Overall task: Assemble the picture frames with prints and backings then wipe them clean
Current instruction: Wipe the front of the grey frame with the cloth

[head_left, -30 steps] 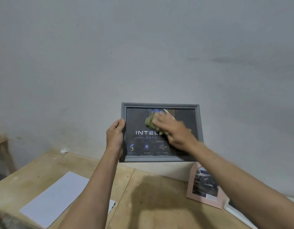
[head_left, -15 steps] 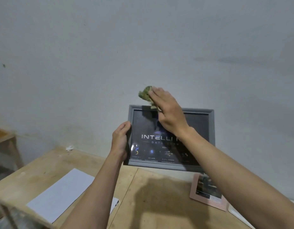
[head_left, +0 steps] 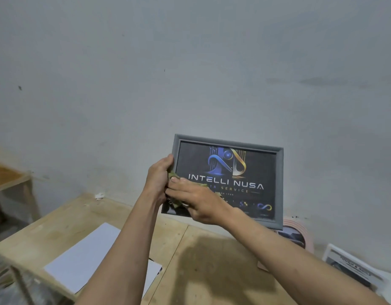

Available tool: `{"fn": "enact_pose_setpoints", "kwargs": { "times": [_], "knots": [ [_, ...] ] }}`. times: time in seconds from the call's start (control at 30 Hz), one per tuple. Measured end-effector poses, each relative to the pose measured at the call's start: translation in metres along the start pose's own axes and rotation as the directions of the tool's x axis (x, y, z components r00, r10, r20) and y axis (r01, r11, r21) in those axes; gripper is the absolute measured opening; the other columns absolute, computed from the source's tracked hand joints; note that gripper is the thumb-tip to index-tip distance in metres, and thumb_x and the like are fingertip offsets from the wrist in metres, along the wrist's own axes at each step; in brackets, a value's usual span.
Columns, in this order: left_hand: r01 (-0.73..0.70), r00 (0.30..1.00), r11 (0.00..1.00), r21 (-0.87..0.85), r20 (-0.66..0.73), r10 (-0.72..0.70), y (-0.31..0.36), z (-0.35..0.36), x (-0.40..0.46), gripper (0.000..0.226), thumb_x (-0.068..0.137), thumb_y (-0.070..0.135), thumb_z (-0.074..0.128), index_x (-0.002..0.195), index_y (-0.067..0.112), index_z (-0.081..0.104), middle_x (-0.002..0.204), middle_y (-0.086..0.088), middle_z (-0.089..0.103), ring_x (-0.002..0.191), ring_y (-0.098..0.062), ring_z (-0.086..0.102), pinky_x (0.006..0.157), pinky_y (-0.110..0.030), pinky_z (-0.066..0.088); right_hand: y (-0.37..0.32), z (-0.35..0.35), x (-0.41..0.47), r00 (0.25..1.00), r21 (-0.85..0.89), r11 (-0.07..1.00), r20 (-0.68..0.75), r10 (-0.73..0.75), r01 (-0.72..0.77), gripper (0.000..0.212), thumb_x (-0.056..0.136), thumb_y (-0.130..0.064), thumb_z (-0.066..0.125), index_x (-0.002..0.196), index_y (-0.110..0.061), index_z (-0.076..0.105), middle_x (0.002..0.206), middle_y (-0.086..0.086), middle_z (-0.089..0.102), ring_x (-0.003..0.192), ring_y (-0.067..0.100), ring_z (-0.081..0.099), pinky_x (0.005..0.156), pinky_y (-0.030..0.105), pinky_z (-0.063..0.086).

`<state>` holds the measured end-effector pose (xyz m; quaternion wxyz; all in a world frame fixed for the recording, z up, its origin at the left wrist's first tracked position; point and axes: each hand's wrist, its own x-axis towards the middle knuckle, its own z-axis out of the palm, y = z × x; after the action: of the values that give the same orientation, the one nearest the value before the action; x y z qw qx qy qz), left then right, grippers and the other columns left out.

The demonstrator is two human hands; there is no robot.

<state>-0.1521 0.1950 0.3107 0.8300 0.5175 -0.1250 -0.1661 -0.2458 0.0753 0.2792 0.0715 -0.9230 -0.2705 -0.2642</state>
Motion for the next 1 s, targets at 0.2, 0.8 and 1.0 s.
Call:
{"fn": "enact_pose_setpoints", "kwargs": {
  "times": [0.2, 0.8, 1.0],
  "knots": [
    [0.051, 0.995, 0.999, 0.01, -0.089, -0.05, -0.009, -0.003, 0.0, 0.035, 0.099, 0.034, 0.054, 0.098, 0.005, 0.073, 0.089, -0.017, 0.074, 0.074, -0.029, 0.07, 0.067, -0.039, 0.059, -0.005, -0.005, -0.02, 0.985, 0.092, 0.992, 0.159, 0.071, -0.086, 0.07, 0.069, 0.011, 0.045, 0.134, -0.016, 0.057, 0.144, -0.001, 0.051, 0.136, 0.018, 0.043, 0.107, 0.044, 0.041],
    [-0.17, 0.975, 0.97, 0.175, -0.11, 0.191, -0.018, 0.044, -0.011, 0.045, 0.1, 0.035, 0.052, 0.089, -0.006, 0.067, 0.082, -0.018, 0.07, 0.07, -0.023, 0.063, 0.068, -0.038, 0.053, 0.043, -0.071, 0.042, 0.95, -0.352, 0.884, -0.178, 0.258, -0.306, 0.066, 0.081, -0.022, 0.018, 0.136, -0.018, 0.053, 0.148, 0.005, 0.044, 0.137, 0.029, 0.04, 0.112, 0.048, 0.029],
    [-0.197, 0.948, 0.978, 0.068, -0.242, 0.207, -0.019, 0.039, -0.012, 0.04, 0.102, 0.029, 0.051, 0.068, 0.009, 0.059, 0.055, 0.003, 0.06, 0.053, -0.014, 0.054, 0.052, -0.024, 0.047, 0.09, -0.095, -0.011, 0.871, -0.442, 0.76, -0.354, 0.34, -0.476, 0.059, 0.08, -0.011, 0.039, 0.137, -0.02, 0.053, 0.146, 0.004, 0.048, 0.133, 0.03, 0.045, 0.11, 0.044, 0.031]
  ]
}}
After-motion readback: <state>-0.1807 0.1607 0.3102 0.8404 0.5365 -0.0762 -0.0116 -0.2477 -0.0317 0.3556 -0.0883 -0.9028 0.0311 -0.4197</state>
